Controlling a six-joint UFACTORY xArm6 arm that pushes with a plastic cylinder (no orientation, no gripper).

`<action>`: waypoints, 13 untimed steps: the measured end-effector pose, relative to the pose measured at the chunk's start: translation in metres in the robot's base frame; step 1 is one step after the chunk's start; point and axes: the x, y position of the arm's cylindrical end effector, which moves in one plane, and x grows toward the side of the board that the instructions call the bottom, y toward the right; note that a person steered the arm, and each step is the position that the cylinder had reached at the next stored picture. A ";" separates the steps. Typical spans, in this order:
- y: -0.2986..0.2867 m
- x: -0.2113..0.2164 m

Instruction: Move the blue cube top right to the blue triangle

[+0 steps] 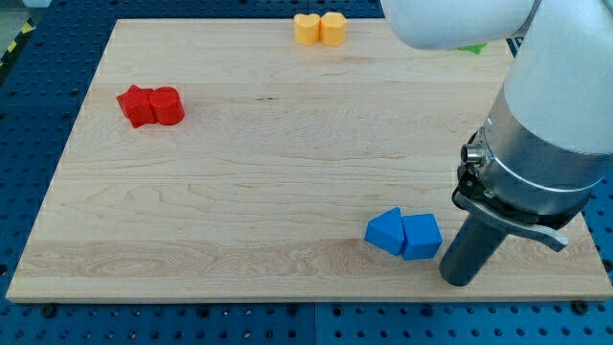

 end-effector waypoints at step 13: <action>-0.004 -0.066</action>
